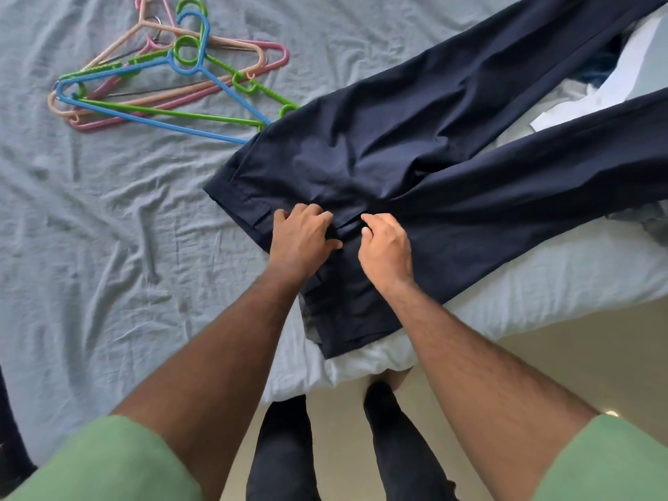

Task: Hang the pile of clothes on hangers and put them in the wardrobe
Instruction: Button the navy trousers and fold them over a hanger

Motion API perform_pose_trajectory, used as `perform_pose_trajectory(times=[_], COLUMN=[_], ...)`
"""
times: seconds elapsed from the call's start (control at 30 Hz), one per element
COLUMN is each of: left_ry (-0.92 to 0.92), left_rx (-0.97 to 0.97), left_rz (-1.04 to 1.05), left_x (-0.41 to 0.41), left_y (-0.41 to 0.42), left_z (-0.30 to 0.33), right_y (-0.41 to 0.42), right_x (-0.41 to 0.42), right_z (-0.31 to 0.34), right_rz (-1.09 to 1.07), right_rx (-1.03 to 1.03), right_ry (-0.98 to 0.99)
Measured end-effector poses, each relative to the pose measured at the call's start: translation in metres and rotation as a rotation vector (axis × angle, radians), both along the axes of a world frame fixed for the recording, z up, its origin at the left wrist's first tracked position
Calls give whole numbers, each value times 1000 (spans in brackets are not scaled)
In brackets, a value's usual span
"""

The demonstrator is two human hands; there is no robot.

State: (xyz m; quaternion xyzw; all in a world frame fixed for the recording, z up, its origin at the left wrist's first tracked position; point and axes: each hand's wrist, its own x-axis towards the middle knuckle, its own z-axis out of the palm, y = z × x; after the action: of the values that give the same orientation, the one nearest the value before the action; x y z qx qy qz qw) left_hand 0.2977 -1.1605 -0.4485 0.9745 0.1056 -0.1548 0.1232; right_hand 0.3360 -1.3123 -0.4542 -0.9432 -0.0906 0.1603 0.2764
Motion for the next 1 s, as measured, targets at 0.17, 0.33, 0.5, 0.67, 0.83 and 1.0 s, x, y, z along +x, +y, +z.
perform_pose_trajectory(times=[0.17, 0.33, 0.5, 0.67, 0.83, 1.0], left_ry=[-23, 8, -5, -3, 250, 513], left_rx=[28, 47, 57, -175, -272, -311], left_rz=[44, -48, -65, -3, -215, -284], left_x=[11, 20, 22, 32, 53, 80], left_y=[-2, 2, 2, 22, 38, 41], left_z=[-6, -6, -7, -13, -9, 1], right_y=[-3, -1, 5, 13, 25, 23], right_x=[5, 9, 13, 28, 41, 40], right_z=[-5, -9, -6, -3, -3, -11], right_rz=[87, 89, 27, 37, 132, 157], right_rx=[-53, -103, -116, -249, -339, -307], right_ry=[-30, -85, -101, -89, -108, -268])
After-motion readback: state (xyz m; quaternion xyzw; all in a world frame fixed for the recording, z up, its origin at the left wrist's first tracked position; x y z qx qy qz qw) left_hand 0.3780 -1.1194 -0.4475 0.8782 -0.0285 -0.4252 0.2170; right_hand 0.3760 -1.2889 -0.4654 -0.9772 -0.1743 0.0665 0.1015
